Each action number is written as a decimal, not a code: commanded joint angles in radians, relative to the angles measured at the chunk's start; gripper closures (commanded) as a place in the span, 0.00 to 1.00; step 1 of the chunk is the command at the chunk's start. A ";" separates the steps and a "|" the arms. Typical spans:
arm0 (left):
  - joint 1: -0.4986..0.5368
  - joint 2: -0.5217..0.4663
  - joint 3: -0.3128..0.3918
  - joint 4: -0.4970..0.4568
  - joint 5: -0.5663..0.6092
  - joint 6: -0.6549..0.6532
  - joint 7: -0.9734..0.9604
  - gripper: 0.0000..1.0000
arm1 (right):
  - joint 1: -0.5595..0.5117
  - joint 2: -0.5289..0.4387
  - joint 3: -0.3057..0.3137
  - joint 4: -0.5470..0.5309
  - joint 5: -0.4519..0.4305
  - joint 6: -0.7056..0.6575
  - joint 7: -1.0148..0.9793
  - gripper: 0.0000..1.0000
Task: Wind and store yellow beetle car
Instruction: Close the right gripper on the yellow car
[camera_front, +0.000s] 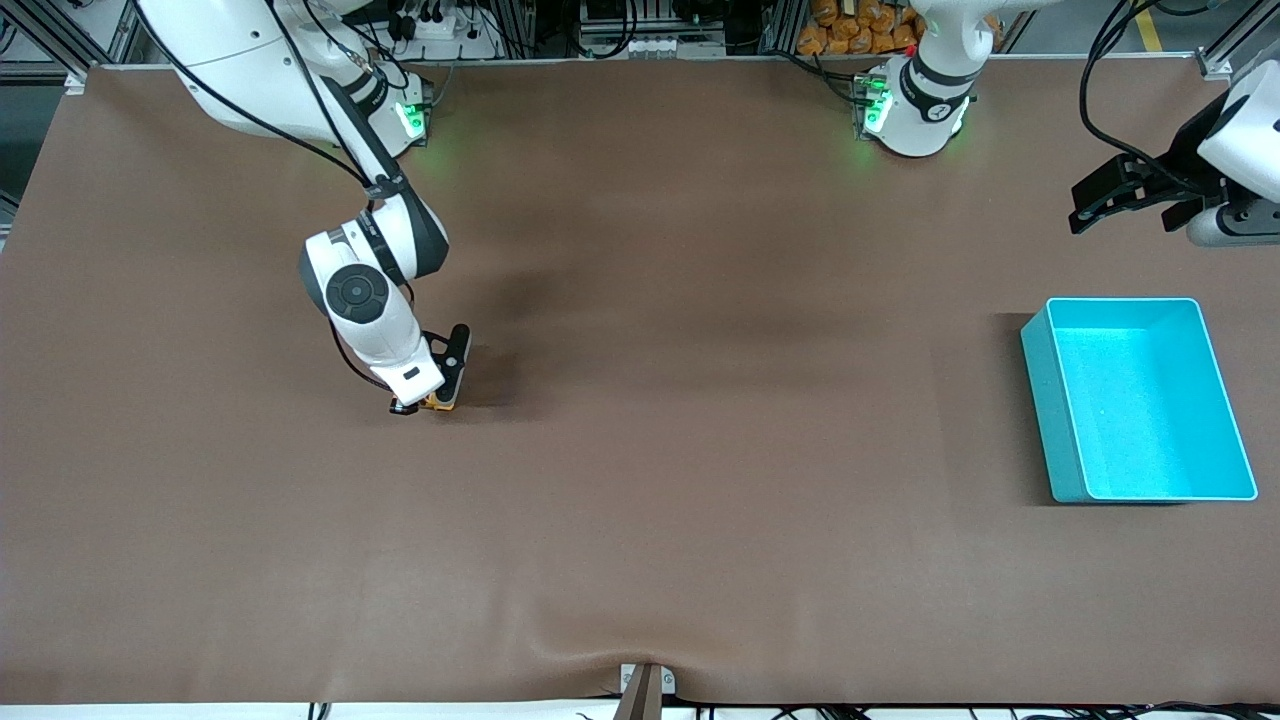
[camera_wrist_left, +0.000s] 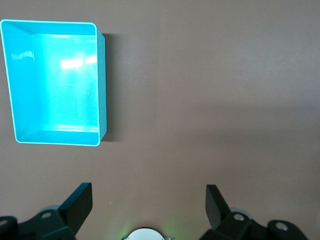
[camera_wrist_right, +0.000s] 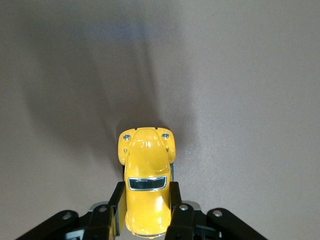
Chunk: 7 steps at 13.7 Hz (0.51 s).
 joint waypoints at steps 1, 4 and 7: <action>0.003 0.001 -0.002 0.015 0.015 -0.008 0.001 0.00 | -0.040 0.027 0.002 -0.014 0.012 0.011 -0.019 0.82; 0.000 0.001 -0.002 0.014 0.015 -0.009 -0.001 0.00 | -0.080 0.025 0.003 -0.031 0.010 0.017 -0.027 0.82; -0.008 -0.001 -0.008 0.018 -0.002 -0.009 -0.001 0.00 | -0.104 0.024 0.003 -0.054 0.010 0.021 -0.034 0.81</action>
